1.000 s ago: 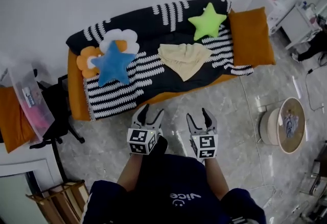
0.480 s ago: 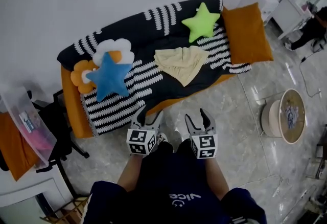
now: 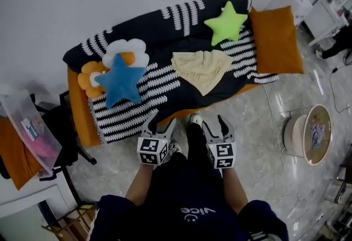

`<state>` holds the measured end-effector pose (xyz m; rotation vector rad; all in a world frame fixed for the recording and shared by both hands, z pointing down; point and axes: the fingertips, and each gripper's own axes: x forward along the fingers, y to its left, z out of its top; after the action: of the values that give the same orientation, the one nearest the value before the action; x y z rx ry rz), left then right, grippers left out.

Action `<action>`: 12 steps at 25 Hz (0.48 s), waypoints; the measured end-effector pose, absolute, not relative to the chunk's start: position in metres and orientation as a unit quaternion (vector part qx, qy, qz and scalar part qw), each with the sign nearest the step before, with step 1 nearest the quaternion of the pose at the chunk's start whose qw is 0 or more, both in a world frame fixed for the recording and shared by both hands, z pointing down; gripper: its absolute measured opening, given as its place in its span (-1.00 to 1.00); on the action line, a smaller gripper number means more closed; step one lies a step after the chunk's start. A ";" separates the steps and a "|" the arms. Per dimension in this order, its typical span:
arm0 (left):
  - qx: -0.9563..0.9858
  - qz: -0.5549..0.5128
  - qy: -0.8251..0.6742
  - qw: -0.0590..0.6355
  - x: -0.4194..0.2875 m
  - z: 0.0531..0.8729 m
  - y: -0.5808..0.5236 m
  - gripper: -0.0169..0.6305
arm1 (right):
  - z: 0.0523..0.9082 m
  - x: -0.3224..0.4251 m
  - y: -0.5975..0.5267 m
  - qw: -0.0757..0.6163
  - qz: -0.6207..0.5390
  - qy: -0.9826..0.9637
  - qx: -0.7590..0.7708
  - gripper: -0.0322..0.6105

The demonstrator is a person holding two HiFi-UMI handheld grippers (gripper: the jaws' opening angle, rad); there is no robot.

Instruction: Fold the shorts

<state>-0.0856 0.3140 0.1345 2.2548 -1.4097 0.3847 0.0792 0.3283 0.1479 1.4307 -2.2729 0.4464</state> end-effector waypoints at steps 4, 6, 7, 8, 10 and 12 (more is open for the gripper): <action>0.809 0.157 -0.516 0.233 -0.078 0.145 0.282 -0.16 | 0.153 0.079 0.282 0.217 0.159 -0.828 0.491 -0.09; 0.803 0.166 -0.520 0.239 -0.074 0.151 0.262 -0.16 | 0.153 0.078 0.258 0.221 0.157 -0.835 0.478 -0.09; 0.800 0.170 -0.521 0.243 -0.071 0.154 0.252 -0.16 | 0.153 0.078 0.247 0.224 0.156 -0.838 0.472 -0.09; 0.798 0.173 -0.523 0.246 -0.067 0.157 0.242 -0.16 | 0.156 0.079 0.236 0.228 0.157 -0.841 0.464 -0.09; 0.788 0.177 -0.535 0.246 -0.062 0.161 0.219 -0.16 | 0.166 0.083 0.216 0.238 0.163 -0.847 0.446 -0.09; 0.774 0.180 -0.558 0.239 -0.060 0.165 0.193 -0.20 | 0.175 0.088 0.196 0.243 0.177 -0.848 0.436 -0.09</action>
<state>-0.0604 0.1935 0.1649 2.1192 -1.5267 0.4939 0.0885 0.1962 0.1749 1.1917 -2.3187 0.4840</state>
